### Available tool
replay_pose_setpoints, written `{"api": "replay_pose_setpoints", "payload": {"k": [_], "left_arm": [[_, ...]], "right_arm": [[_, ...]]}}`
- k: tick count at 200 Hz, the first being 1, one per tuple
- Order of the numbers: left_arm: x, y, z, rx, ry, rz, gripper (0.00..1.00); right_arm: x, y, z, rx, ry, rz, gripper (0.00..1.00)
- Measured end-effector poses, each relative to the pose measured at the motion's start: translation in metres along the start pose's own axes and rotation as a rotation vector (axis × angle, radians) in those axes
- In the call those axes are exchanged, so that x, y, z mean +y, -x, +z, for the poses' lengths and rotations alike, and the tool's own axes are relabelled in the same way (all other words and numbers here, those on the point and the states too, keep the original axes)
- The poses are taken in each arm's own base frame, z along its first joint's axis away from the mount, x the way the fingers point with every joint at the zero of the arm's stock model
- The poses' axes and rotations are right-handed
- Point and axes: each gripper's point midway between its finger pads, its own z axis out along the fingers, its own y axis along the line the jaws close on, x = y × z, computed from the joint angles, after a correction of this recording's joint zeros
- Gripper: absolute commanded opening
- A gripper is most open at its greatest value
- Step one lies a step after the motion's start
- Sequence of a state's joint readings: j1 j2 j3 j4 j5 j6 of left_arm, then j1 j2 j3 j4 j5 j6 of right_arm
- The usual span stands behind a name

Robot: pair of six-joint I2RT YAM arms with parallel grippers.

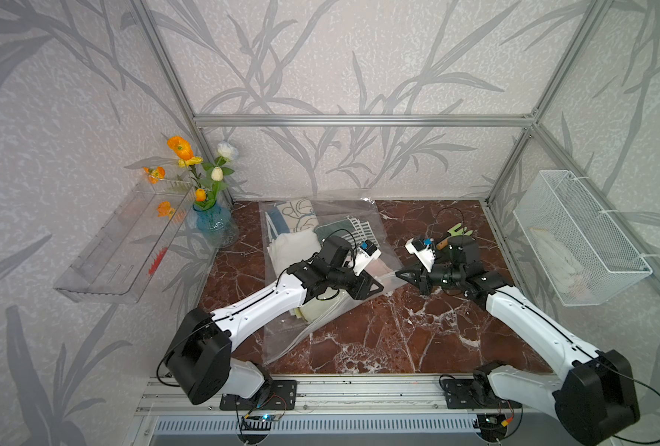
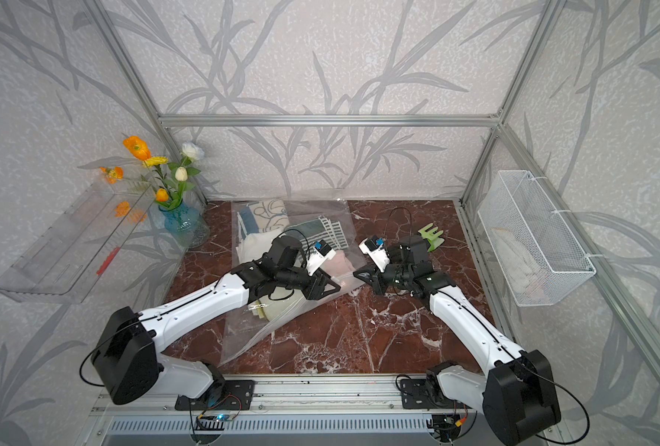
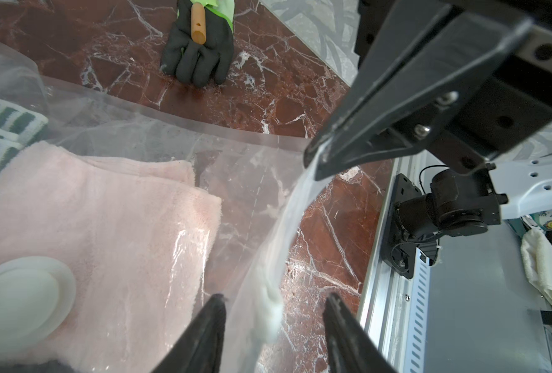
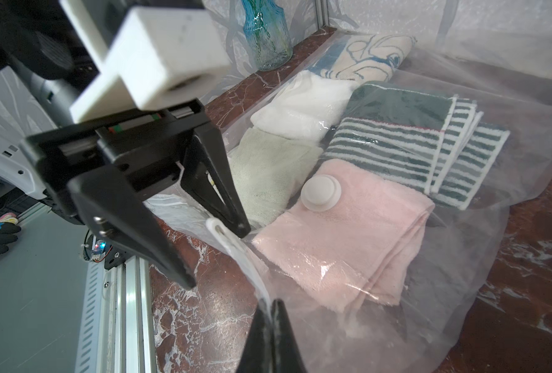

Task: Place the folded towel into the vacuum bag
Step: Close the vacuum bag at the center of the board.

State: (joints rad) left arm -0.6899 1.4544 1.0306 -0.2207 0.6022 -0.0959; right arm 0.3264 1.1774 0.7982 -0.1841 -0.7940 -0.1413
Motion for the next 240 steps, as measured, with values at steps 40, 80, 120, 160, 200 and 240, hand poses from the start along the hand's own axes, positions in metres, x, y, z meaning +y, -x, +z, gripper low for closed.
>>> {"api": "replay_pose_setpoints", "payload": {"k": [40,80,120,160,200,240], "left_arm": [[0.005,0.004,0.006,0.005,0.008,0.011,0.27],[0.006,0.005,0.005,0.003,0.016,0.017,0.13],[0.007,0.004,0.005,0.005,0.019,0.029,0.11],[0.004,-0.004,0.003,0.052,0.014,0.052,0.09],[0.007,-0.016,-0.002,0.113,0.042,0.073,0.09],[0.009,-0.027,-0.007,0.164,0.066,0.087,0.09]], "right_arm": [[0.000,0.000,0.000,0.001,0.000,-0.003,0.00],[0.000,0.000,0.000,0.001,-0.002,-0.004,0.00],[-0.002,0.000,0.000,0.002,-0.012,-0.002,0.00],[-0.002,-0.005,0.001,0.009,-0.013,0.020,0.00],[-0.003,-0.008,-0.001,0.014,-0.029,0.030,0.00],[-0.005,-0.011,-0.002,0.016,-0.051,0.034,0.00]]}}
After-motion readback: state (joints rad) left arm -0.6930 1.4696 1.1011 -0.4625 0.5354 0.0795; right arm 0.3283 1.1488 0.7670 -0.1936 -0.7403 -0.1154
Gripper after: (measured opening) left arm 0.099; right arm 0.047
